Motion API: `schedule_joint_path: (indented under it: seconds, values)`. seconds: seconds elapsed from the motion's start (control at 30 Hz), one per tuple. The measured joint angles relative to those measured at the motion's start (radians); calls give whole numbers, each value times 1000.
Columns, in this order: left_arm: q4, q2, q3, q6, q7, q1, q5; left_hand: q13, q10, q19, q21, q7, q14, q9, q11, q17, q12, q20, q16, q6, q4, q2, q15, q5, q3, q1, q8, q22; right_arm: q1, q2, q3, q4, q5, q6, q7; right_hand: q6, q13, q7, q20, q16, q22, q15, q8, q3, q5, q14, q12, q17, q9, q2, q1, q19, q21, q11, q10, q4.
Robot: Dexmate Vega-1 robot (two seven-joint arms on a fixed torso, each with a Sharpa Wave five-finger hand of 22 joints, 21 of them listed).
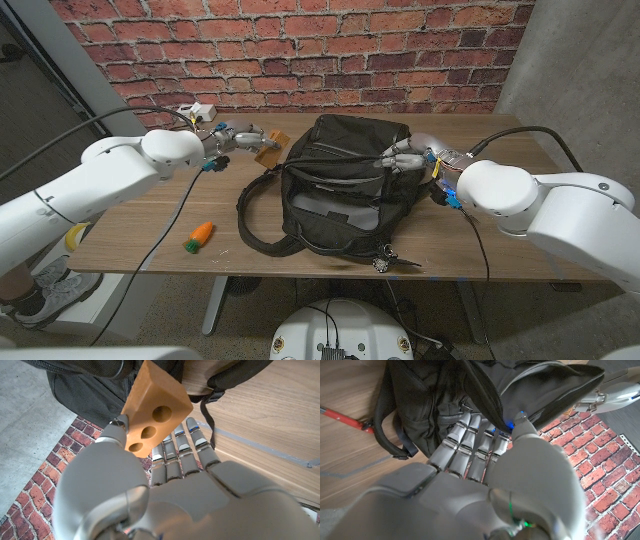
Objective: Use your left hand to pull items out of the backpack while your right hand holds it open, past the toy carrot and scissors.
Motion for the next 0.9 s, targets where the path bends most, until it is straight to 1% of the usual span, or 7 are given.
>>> schedule_joint_path:
  seconds: [0.07, 0.17, 0.27, 0.37, 0.67, 0.8, 0.9]
  values:
    - [-5, 4, 0, 13, 3, 0, 0, 1, 0, 0, 0, 0, 0, 0, 0, 0, 1, 0, 0, 0, 0, 0, 0, 0, 0, 0, 0, 0, -14, -8, 26, 10, 30, 24, 15, -3, 0, 3, 6, -3, 0, 1, -4, -1, 0, -1, -3, 5, 0, 0, 0, -5, 0, 3, -7, -1]
    - [-13, 10, 0, 32, 9, 0, -3, 2, 0, 0, 0, 0, 0, 0, 0, 0, 1, 0, 0, 0, 0, -1, 0, 0, 0, 1, 0, 0, -32, -16, 58, 28, 78, 68, 43, -14, 5, 3, 6, -3, 0, -4, -5, -1, 0, -7, -3, 5, 2, 0, 0, -5, 0, 7, -12, -1]
    - [-20, 14, 0, 60, 16, -1, -9, 2, 0, 0, 0, 0, 0, 0, 0, 0, 1, 0, 0, 0, 0, -1, 0, 0, 0, 1, 0, 0, -54, -28, 94, 59, 114, 110, 66, -17, 5, 6, 0, -3, 0, 2, -4, -1, 0, -12, -3, 5, 1, 0, 0, -10, 0, 8, -13, -1]
    - [-27, 18, 0, 85, 23, -4, -11, 1, 0, 0, 0, 0, 0, 0, 0, 0, 1, 0, 0, 0, 2, -1, 0, 0, 2, 1, -1, 0, -69, -41, 117, 85, 151, 158, 90, -21, 5, 7, 6, -3, 0, 1, -11, -1, 0, -12, -3, 5, 1, 0, 0, -16, 0, 12, -16, -1]
    - [-46, 32, 5, 147, 45, -11, -14, 1, 0, 0, 0, 0, 0, 0, 0, 5, 1, 0, 0, 0, 4, -1, 0, 0, 4, 1, -2, 0, -93, -74, 157, 150, 240, 268, 149, -34, 9, 9, 8, -4, 0, 3, -11, -1, 0, -21, -11, 9, 4, 4, 4, -18, 0, 11, -35, -1]
    - [-51, 35, 7, 167, 52, -14, -16, 2, 0, 0, 0, 0, 0, 0, 0, 5, 1, 0, 0, 0, 4, -1, 0, 0, 4, 1, -4, 0, -99, -91, 170, 173, 275, 311, 176, -57, 9, 13, 10, -7, 0, 1, -23, -1, 0, -38, -23, 9, 4, 4, 4, -34, 0, 13, -59, -1]
    - [-54, 39, 7, 186, 59, -16, -18, 2, 0, 0, 0, 0, 0, 0, 0, 5, 1, 0, -4, 0, 4, 0, 0, 0, 4, 0, -3, 0, -109, -110, 185, 194, 300, 344, 197, -89, 14, 16, 18, -14, 0, 6, -36, -4, 0, -60, -36, 9, 6, 4, 4, -48, 0, 26, -89, 2]
